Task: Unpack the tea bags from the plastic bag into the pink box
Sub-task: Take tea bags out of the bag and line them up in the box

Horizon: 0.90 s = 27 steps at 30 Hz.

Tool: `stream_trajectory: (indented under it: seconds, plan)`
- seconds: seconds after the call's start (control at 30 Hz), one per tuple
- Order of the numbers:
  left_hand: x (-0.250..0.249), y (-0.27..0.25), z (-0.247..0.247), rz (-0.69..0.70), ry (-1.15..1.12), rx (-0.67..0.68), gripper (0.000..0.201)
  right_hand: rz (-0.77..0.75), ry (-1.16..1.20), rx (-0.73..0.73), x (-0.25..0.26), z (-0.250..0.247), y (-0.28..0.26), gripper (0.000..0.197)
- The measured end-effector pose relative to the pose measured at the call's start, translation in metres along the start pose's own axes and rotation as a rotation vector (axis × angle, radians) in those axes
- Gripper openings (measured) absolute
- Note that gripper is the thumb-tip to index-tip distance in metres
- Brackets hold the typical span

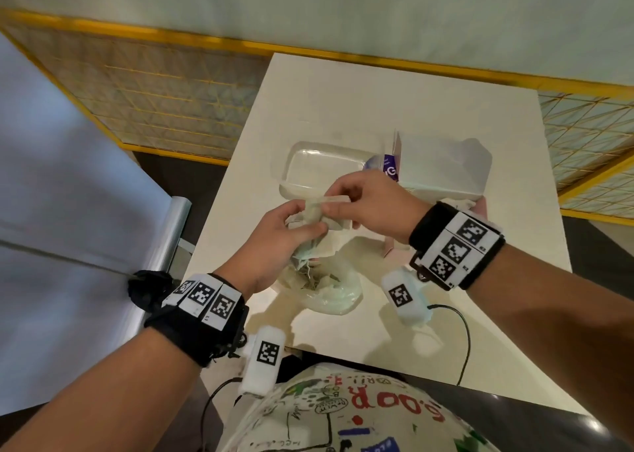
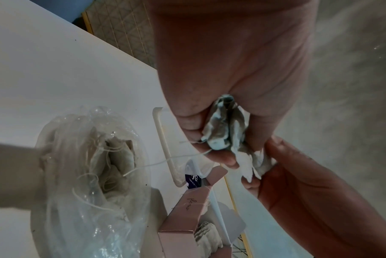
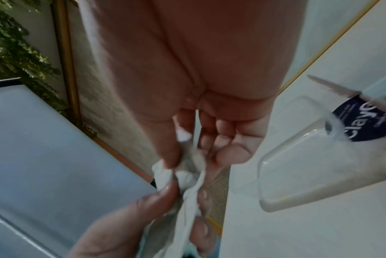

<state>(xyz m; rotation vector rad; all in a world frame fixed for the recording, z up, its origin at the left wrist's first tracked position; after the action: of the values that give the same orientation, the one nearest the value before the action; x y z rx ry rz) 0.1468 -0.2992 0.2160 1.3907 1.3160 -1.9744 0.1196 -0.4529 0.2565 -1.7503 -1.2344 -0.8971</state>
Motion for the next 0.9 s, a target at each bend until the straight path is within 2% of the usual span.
stream_trajectory:
  seconds: [0.07, 0.17, 0.23, 0.3, 0.4, 0.47, 0.6, 0.7, 0.77, 0.83, 0.9]
  plan:
    - [0.000, 0.000, -0.006, -0.048, -0.095, 0.008, 0.036, -0.005, -0.001, -0.115, 0.003, -0.003, 0.005, 0.013]
    - [-0.002, 0.000, -0.019, -0.060, -0.142, -0.007, 0.043, 0.022, 0.161, -0.253, 0.009, -0.016, 0.003, 0.010]
    - [-0.004, 0.000, -0.027, -0.025, -0.131, -0.004, 0.042, 0.049, 0.316, -0.231, 0.014, -0.018, -0.001, 0.010]
    - [-0.007, 0.000, -0.031, -0.008, -0.161, 0.009, 0.039, 0.074, 0.387, -0.121, 0.022, -0.012, -0.008, 0.011]
    - [-0.008, 0.001, -0.033, 0.008, -0.201, 0.037, 0.037, 0.022, 0.262, 0.041, 0.037, 0.010, -0.016, 0.017]
    - [-0.007, 0.001, -0.033, 0.012, -0.154, 0.039, 0.033, -0.022, 0.135, 0.070, 0.041, 0.024, -0.017, 0.027]
    - [-0.007, -0.002, -0.031, -0.064, -0.190, 0.047, 0.024, -0.093, -0.097, -0.060, 0.039, 0.036, -0.011, 0.040]
    - [-0.007, -0.005, -0.030, -0.129, -0.265, 0.100, 0.050, -0.133, -0.154, -0.191, 0.037, 0.033, -0.013, 0.045]
    - [-0.008, -0.004, -0.032, -0.079, -0.239, 0.125, 0.051, -0.164, -0.231, -0.274, 0.038, 0.031, -0.015, 0.048]
    - [-0.008, -0.002, -0.035, -0.051, -0.226, 0.122, 0.048, -0.104, -0.202, -0.337, 0.033, 0.028, -0.015, 0.054]
    - [-0.010, -0.001, -0.035, -0.018, -0.224, 0.098, 0.046, 0.043, -0.098, -0.310, 0.020, 0.027, -0.017, 0.059]
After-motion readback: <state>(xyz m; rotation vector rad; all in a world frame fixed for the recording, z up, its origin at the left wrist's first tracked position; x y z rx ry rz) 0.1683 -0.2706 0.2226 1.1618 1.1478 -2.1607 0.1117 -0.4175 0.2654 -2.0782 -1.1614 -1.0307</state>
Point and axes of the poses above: each hand's wrist, its own y-axis towards the middle knuckle, its own z-axis out of the palm, x = y × z, the point moved 7 cm from there along y, towards the middle knuckle, and after that the axes turned 8 degrees about -x, right-handed, at the moved point
